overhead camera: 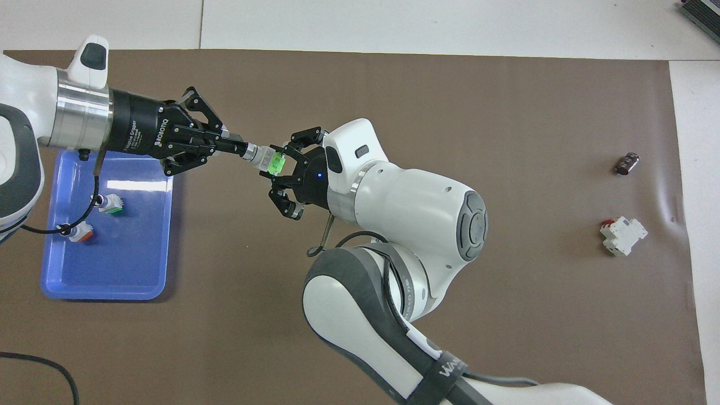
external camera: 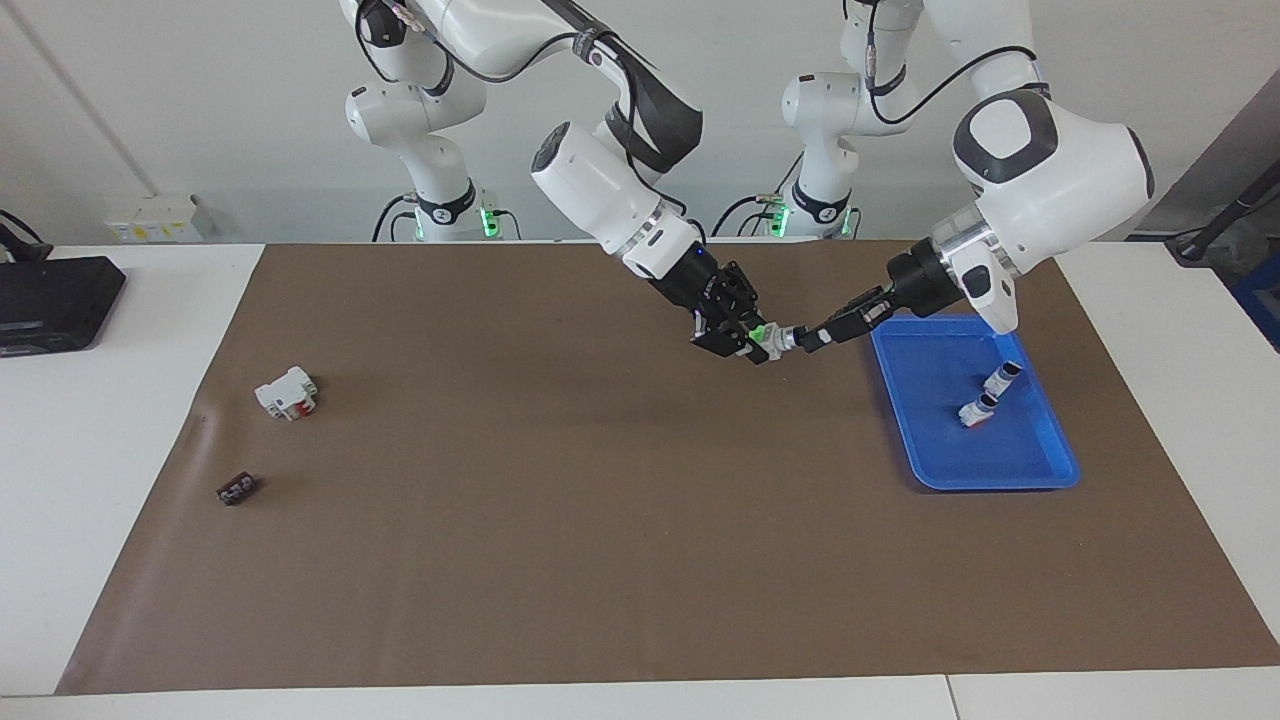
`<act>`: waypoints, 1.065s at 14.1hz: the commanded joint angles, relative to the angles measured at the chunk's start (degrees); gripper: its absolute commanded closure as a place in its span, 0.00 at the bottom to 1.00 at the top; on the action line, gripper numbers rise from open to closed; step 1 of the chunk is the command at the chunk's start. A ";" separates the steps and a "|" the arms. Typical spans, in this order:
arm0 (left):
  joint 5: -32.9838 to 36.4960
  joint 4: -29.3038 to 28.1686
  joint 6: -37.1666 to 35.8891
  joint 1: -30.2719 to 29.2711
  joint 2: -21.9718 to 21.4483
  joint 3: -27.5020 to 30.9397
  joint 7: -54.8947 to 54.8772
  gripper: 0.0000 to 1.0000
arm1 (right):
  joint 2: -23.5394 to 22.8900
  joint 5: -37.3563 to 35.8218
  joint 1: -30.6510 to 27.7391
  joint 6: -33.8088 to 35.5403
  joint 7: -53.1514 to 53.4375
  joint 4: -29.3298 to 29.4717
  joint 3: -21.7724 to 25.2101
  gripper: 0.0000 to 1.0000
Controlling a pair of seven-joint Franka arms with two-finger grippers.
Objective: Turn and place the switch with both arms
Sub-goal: 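Close the left gripper on the knob while the right gripper holds it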
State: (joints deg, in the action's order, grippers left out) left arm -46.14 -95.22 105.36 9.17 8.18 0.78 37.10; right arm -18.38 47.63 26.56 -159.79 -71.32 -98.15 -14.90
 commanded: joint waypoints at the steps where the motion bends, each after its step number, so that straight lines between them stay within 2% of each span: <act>1: 0.17 -0.49 0.28 1.56 -0.19 0.28 0.95 1.00 | 1.16 -1.49 -0.28 -0.08 2.24 -0.82 -0.39 1.00; 6: 0.17 -0.40 0.11 1.56 -0.19 0.36 2.44 1.00 | 1.16 -1.49 -0.37 -0.08 2.24 -0.82 -0.39 1.00; 13: 2.19 0.21 -0.24 1.64 -0.27 0.36 22.28 1.00 | 1.16 -1.49 -0.28 -0.08 2.24 -0.82 -0.39 1.00; 15: 4.64 0.30 -0.24 1.64 -0.54 0.36 28.70 1.00 | 1.16 -1.49 -0.28 -0.08 2.24 -0.82 -0.39 1.00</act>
State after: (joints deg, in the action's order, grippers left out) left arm -43.64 -94.95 105.19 9.59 8.11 0.67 58.59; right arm -18.35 47.58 26.56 -159.76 -71.32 -98.33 -14.85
